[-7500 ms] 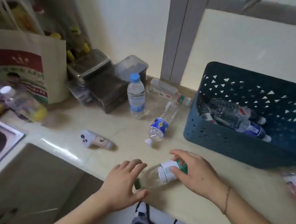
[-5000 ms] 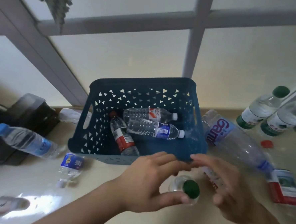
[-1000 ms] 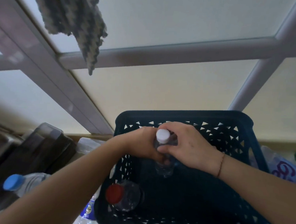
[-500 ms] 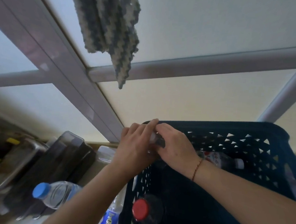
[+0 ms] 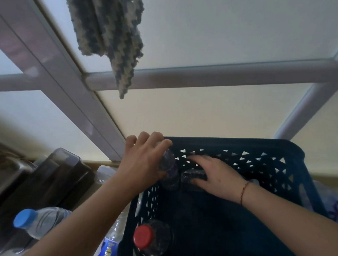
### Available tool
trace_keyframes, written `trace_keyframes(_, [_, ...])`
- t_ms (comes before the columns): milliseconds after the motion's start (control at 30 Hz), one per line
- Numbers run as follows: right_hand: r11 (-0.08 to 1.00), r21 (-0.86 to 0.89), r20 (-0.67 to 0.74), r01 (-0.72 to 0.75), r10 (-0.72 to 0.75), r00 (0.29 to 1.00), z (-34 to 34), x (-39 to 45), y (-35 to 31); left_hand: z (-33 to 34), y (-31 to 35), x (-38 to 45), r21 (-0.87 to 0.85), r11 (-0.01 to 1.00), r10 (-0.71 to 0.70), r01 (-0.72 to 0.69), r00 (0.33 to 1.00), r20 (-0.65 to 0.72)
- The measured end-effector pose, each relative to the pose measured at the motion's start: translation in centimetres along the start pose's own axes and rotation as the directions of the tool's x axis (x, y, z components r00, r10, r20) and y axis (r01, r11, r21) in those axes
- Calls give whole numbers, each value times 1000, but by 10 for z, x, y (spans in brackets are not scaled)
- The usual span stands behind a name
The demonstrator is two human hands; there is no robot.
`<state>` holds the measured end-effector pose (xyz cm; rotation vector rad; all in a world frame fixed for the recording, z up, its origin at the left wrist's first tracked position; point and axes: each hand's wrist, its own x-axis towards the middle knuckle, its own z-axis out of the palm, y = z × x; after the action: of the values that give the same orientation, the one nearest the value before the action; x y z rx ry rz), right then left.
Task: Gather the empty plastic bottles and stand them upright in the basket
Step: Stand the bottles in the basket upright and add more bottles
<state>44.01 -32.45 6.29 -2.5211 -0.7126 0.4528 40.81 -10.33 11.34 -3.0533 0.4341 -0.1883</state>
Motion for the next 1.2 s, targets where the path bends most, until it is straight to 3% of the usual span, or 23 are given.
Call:
trace_keyframes(100, [977, -155, 77, -146, 159, 984, -12, -17, 31, -22, 19, -5, -57, 998, -22, 22, 1000, 5])
trace_keyframes(200, [919, -279, 153, -279, 330, 932, -18, -19, 46, -51, 72, 2, -152, 976, 157, -157, 988, -14])
trace_keyframes(300, [863, -420, 213, -279, 393, 894, -20, -9, 53, -43, 135, 22, -157, 957, 280, -246, 923, 265])
trace_keyframes(400, [816, -487, 294, -311, 489, 821, -24, -12, 64, 7, 170, 42, -88, 982, 189, -168, 844, 502])
trace_keyframes(467, [786, -535, 324, -310, 530, 783, -20, -20, 74, 40, 177, 47, -35, 989, 137, -144, 797, 588])
trace_keyframes(533, [778, -542, 323, -317, 542, 776, -16, -24, 79, 68, 175, 48, -9, 986, 145, -166, 834, 532])
trace_keyframes(667, [807, -479, 304, -345, 521, 798, -12, -24, 80, 106, 156, 40, -29, 960, 275, -278, 919, 282])
trace_keyframes(800, [800, -456, 271, -391, 543, 795, -8, -23, 87, 125, 140, 28, -115, 974, 201, -194, 978, 54])
trace_keyframes(867, [794, -454, 260, -405, 553, 792, -8, -24, 87, 130, 135, 25, -162, 977, 145, -138, 989, 35])
trace_keyframes(1033, [817, -412, 260, -403, 530, 807, -8, -23, 87, 131, 130, 28, -171, 974, 156, -149, 988, 24])
trace_keyframes(1200, [804, -518, 340, -291, 506, 793, -16, -27, 75, 121, 137, 32, -90, 986, 153, -140, 974, 166])
